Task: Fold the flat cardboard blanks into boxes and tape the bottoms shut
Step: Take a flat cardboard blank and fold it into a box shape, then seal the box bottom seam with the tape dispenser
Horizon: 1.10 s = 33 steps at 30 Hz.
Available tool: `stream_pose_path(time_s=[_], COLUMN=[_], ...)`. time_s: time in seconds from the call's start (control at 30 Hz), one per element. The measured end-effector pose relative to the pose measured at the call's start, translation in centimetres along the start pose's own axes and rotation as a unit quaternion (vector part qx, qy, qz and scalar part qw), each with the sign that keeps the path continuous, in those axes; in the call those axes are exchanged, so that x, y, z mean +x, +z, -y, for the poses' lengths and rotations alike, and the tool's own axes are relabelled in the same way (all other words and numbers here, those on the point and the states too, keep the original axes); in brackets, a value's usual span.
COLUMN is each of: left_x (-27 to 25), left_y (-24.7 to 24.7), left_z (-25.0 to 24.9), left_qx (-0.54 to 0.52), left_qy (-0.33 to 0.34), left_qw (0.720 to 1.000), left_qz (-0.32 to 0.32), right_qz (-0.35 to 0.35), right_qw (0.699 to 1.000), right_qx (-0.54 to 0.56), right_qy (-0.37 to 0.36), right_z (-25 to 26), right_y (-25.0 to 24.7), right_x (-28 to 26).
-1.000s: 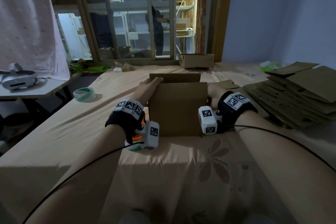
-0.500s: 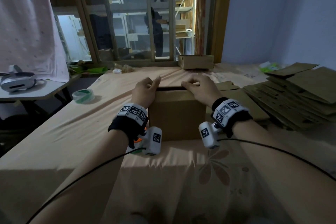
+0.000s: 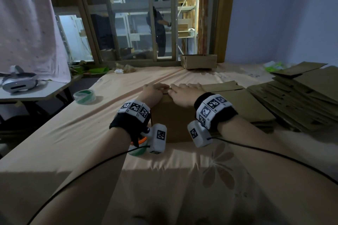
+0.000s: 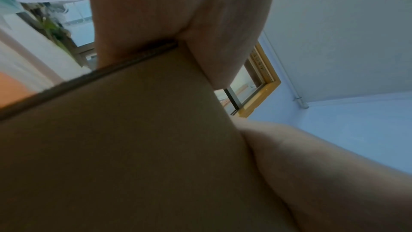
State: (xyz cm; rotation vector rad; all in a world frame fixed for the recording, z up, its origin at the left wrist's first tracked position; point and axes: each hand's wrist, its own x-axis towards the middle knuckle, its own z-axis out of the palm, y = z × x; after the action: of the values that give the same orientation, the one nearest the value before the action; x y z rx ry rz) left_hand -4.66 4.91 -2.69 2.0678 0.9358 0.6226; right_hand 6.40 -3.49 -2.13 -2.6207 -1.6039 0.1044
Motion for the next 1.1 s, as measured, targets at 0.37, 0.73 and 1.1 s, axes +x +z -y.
stream_pose_path(time_s=[0.37, 0.73, 1.1], left_x=[0.6, -0.4, -3.7], left_y=[0.5, -4.3, -2.4], left_z=[-0.3, 4.7, 4.9], left_qx=[0.014, 0.261, 0.499], left_qy=[-0.017, -0.152, -0.124], left_qw=[1.000, 0.953, 0.843], left_qz=[-0.007, 0.029, 0.157], right_qz=[0.037, 0.044, 0.042], right_qw=[0.998, 0.998, 0.999], right_qx=[0.002, 0.016, 0.015], right_qy=[0.041, 0.032, 0.032], right_z=[0.3, 0.3, 0.0], right_y=[-0.3, -0.5, -0.4], right_x=[0.4, -0.1, -0.1])
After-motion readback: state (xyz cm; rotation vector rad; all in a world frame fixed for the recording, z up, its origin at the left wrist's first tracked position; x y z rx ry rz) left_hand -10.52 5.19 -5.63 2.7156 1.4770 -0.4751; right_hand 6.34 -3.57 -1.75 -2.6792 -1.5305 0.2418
